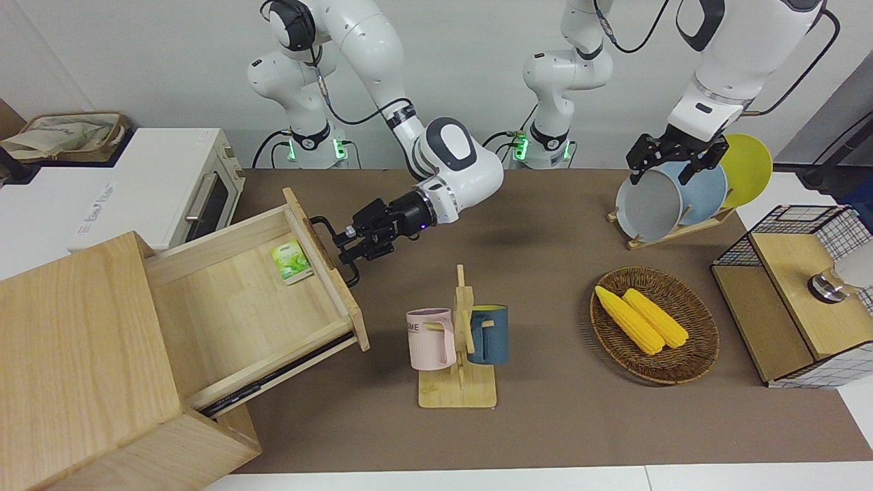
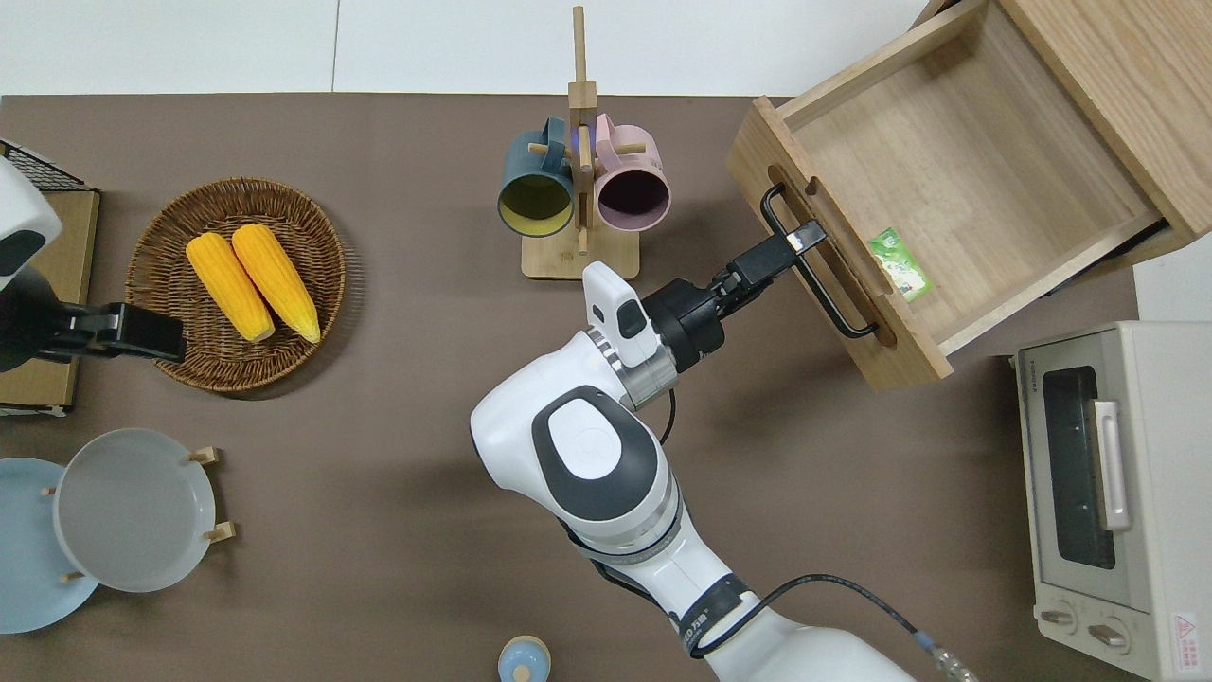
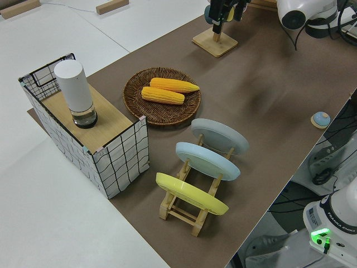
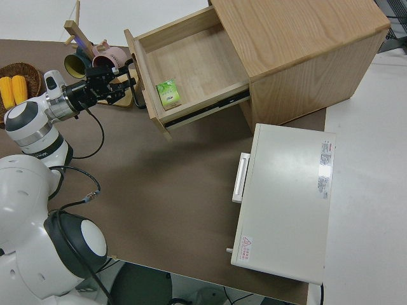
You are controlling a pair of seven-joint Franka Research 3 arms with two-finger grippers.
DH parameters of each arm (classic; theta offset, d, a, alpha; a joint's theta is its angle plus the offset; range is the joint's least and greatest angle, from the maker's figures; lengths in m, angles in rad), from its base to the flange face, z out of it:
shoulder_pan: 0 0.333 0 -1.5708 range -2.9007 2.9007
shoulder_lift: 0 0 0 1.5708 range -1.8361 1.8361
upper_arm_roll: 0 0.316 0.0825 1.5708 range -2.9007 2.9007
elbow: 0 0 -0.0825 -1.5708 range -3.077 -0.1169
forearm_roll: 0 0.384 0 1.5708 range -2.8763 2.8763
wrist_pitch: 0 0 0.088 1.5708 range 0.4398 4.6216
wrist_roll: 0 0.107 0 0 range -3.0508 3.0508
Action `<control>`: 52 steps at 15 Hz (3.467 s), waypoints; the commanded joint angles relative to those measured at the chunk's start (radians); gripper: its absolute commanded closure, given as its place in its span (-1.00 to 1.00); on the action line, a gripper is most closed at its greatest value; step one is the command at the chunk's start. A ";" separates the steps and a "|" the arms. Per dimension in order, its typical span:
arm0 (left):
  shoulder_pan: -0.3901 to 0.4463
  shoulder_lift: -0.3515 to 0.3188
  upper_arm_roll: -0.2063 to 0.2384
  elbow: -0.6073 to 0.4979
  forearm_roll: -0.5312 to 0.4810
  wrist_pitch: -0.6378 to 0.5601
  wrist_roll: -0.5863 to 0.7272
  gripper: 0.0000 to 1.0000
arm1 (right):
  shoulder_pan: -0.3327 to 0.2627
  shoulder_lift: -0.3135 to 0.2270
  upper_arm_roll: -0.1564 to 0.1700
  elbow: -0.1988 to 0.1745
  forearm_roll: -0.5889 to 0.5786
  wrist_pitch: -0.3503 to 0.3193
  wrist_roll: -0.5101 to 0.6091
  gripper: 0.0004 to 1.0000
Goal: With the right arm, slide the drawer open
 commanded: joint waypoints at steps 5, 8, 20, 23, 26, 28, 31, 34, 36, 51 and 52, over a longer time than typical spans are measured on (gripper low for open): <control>0.004 0.011 -0.006 0.026 0.017 -0.020 0.010 -0.99 | 0.012 0.014 -0.014 0.028 0.008 -0.006 0.038 -0.96; 0.004 0.011 -0.006 0.026 0.017 -0.020 0.010 -0.99 | 0.013 0.014 -0.014 0.028 0.022 -0.006 0.052 -0.96; 0.004 0.011 -0.006 0.026 0.017 -0.020 0.010 -0.99 | 0.105 -0.029 -0.008 0.242 0.413 -0.001 0.069 -0.96; 0.004 0.011 -0.006 0.026 0.017 -0.020 0.010 -0.99 | 0.076 -0.098 0.001 0.250 0.520 0.005 0.069 -0.96; 0.004 0.011 -0.006 0.026 0.017 -0.020 0.010 -0.99 | -0.002 -0.191 0.019 0.250 0.695 0.039 0.060 -0.96; 0.004 0.011 -0.006 0.024 0.017 -0.020 0.010 -0.99 | -0.077 -0.242 0.045 0.250 0.801 0.050 0.054 -0.96; 0.004 0.011 -0.006 0.026 0.017 -0.020 0.010 -0.99 | -0.199 -0.302 0.110 0.248 0.893 0.051 0.017 -0.96; 0.004 0.011 -0.006 0.024 0.017 -0.020 0.010 -0.99 | -0.333 -0.342 0.153 0.248 1.074 0.062 -0.004 -0.96; 0.004 0.011 -0.006 0.024 0.017 -0.020 0.010 -0.99 | -0.410 -0.365 0.153 0.245 1.190 0.088 -0.041 -0.97; 0.004 0.011 -0.006 0.026 0.017 -0.020 0.010 -0.99 | -0.761 -0.354 0.147 0.199 1.551 0.122 -0.463 -0.97; 0.004 0.011 -0.006 0.026 0.017 -0.020 0.010 -0.99 | -0.763 -0.354 0.147 0.199 1.545 0.120 -0.459 -0.97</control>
